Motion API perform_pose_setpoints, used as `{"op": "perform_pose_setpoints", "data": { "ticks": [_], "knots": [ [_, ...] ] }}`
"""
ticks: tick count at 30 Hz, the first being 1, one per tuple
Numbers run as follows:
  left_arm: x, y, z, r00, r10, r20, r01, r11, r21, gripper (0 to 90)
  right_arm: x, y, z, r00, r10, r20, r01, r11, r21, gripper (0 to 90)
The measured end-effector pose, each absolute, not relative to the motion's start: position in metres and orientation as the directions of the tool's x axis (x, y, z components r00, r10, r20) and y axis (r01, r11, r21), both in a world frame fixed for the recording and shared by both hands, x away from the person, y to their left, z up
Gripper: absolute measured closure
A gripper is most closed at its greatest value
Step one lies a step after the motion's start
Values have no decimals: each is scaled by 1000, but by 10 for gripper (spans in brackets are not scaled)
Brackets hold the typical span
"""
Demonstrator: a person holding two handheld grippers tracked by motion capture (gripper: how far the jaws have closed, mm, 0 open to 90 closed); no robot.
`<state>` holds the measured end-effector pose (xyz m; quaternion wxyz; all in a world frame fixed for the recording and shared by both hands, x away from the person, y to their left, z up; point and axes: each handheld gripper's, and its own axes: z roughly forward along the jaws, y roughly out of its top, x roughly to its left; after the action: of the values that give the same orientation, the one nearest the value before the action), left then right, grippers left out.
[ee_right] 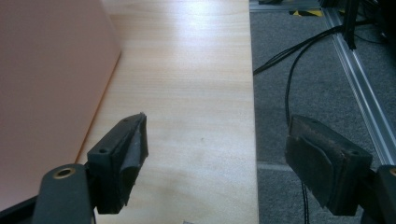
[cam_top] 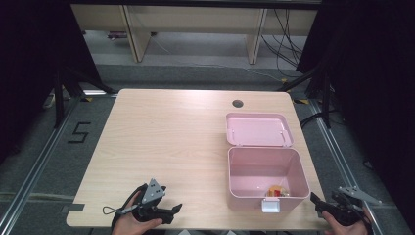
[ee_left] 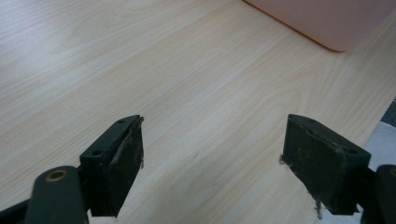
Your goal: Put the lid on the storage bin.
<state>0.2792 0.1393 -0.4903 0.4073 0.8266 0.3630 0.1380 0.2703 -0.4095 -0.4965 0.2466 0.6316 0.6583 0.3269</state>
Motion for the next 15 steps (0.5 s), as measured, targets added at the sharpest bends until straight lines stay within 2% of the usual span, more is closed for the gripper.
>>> {"op": "perform_pose_setpoints", "data": {
  "ticks": [5,10,15],
  "knots": [
    [279,139,-491,698,712,-69,490,-406,772,196,270,-411,-497,-81,990,116,672,-32,740,224],
    [281,137,-491,700,706,-110,506,-382,773,197,270,-413,-498,-85,993,87,671,-8,742,225],
    [285,136,-485,712,695,-99,500,-403,766,202,270,-414,-498,-83,994,78,673,-1,740,227]
  ]
}}
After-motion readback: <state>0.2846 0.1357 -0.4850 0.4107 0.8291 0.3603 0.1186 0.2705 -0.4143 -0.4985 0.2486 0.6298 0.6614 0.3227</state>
